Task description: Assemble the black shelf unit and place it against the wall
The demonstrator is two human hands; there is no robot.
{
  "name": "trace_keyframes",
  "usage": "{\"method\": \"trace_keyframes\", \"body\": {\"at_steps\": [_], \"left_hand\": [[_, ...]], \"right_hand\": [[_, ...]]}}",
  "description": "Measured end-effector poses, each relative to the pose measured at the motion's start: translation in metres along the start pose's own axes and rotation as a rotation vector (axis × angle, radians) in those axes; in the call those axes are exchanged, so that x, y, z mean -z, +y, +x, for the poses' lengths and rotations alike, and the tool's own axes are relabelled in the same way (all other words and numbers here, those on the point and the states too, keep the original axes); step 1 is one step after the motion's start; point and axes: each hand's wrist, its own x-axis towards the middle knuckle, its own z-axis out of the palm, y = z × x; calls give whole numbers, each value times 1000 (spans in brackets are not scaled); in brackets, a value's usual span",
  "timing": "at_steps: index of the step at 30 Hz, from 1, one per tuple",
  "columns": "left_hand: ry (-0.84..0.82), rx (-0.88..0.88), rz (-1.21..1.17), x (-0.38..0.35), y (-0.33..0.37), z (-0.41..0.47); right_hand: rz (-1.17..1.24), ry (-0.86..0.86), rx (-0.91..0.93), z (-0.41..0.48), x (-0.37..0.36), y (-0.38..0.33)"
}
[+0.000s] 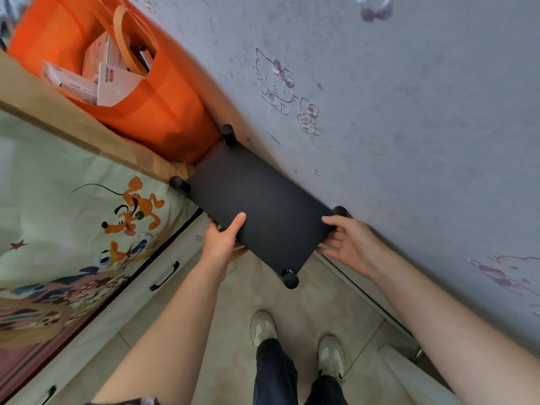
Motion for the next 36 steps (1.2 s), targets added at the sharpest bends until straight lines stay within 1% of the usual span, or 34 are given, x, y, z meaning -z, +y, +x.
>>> {"method": "trace_keyframes", "body": {"at_steps": [4, 7, 11, 15, 17, 19, 23, 26, 29, 34, 36], "left_hand": [[-17, 7, -76, 2, -5, -7], [-19, 13, -80, -1, -10, -14], [-43, 25, -106, -10, -13, -25], [-22, 22, -127, -18, -16, -32], [-7, 20, -129, -21, -16, -34], [-3, 21, -141, -21, -17, -34], [14, 35, -136, -21, -18, -35], [69, 16, -111, -21, -20, -37], [97, -18, -55, -21, -22, -44], [83, -54, 73, -11, -25, -73], [65, -43, 122, -8, -26, -92]], "right_hand": [[75, 15, 101, -2, 6, 12], [49, 33, 136, -3, 9, 14], [20, 34, 123, -5, 10, 11], [-65, 41, 191, -8, 5, 14], [-64, 48, 217, -10, 4, 18], [-51, 52, 219, -9, 8, 20], [3, 50, 161, -4, 10, 17], [-114, 46, 152, -6, 6, 15], [-267, 91, 167, -9, 7, 15], [-460, 139, 209, -29, 12, 17], [-537, 184, 184, -46, 16, 19]]}}
